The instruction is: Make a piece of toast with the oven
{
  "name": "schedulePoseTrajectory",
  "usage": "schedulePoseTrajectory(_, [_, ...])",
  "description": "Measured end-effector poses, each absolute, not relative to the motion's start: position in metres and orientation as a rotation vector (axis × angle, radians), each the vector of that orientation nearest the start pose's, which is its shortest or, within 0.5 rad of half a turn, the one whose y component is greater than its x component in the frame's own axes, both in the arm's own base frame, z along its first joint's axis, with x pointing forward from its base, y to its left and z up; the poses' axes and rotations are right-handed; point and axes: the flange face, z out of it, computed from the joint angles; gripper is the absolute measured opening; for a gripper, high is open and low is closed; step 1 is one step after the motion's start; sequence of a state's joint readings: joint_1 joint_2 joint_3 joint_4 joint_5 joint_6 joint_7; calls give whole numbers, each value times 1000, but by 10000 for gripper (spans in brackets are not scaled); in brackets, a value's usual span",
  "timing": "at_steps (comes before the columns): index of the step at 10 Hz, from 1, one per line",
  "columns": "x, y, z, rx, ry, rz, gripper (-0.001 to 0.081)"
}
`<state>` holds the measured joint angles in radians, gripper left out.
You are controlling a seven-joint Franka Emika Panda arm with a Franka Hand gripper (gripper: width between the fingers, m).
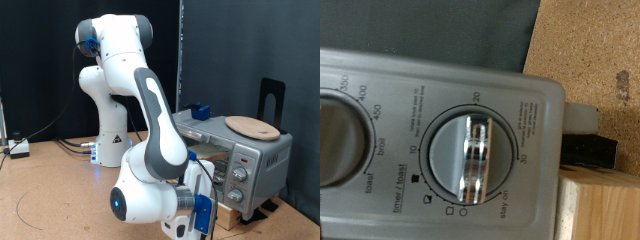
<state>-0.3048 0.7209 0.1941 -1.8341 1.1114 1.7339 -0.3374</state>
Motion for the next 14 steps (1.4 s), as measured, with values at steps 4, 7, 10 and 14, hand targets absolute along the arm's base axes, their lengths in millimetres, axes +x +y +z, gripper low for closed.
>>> schedulePoseTrajectory(4, [585, 35, 142, -1810, 420, 551, 809])
schedulePoseTrajectory(7, [583, 61, 142, -1813, 375, 565, 809])
schedulePoseTrajectory(10, [585, 68, 141, -1805, 384, 554, 809])
schedulePoseTrajectory(14, [585, 75, 140, -1792, 385, 558, 531])
